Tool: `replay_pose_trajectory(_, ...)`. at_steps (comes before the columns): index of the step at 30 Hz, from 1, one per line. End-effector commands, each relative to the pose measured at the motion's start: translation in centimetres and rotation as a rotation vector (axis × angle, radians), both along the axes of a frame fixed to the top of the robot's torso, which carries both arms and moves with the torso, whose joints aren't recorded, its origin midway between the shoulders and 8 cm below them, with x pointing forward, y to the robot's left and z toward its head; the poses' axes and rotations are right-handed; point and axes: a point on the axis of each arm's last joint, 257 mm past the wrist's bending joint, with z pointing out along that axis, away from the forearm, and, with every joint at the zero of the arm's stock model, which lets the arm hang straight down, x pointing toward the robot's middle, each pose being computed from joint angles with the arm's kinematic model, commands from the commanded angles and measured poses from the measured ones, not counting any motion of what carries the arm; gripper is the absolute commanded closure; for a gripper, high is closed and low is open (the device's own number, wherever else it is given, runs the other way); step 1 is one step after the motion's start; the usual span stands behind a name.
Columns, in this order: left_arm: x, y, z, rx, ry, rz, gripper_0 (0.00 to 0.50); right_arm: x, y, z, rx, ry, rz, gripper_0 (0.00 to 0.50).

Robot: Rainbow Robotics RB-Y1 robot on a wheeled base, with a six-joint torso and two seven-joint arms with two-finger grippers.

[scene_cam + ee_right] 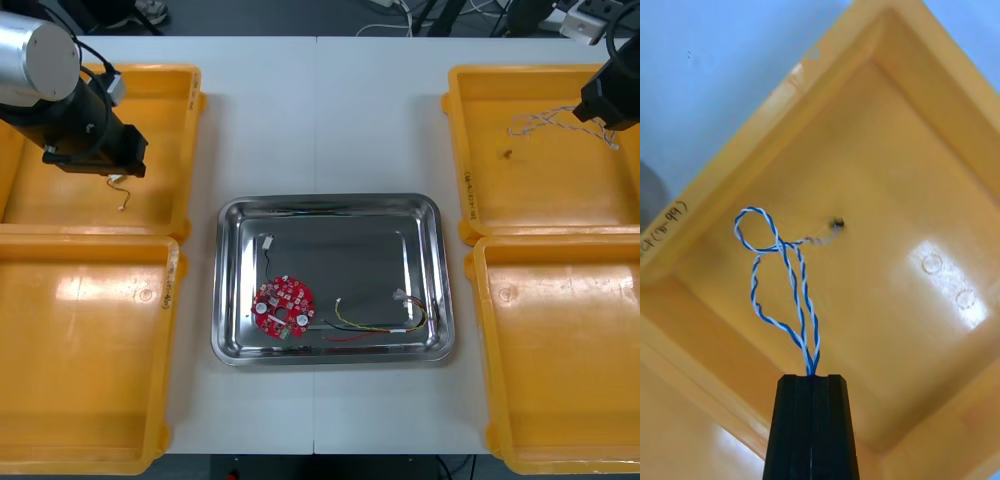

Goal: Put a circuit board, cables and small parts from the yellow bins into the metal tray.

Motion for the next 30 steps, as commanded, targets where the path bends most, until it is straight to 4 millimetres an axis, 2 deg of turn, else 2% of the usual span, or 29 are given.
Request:
replay_pose_trajectory(1,2.7,2.3,4.1,0.074,-0.106,-0.082,0.000,-0.6,1.2,1.6,-0.016,-0.049,0.037,0.500)
replay_pose_trajectory(11,4.6,4.5,2.3,0.126,-0.142,-0.165,0.000,-1.5,6.4,4.3,-0.105,-0.156,0.164,0.500)
replay_pose_trajectory(17,5.4,5.7,1.4,0.155,-0.158,-0.198,0.000,-2.3,8.7,4.5,-0.040,-0.152,0.194,0.500)
replay_pose_trajectory(21,5.8,5.8,0.9,0.152,-0.166,-0.203,0.000,-3.5,11.0,5.0,0.030,-0.146,0.201,0.500)
replay_pose_trajectory(30,6.7,5.8,-0.8,0.165,-0.186,-0.229,0.000,-6.4,16.3,4.3,0.048,-0.128,0.228,0.500)
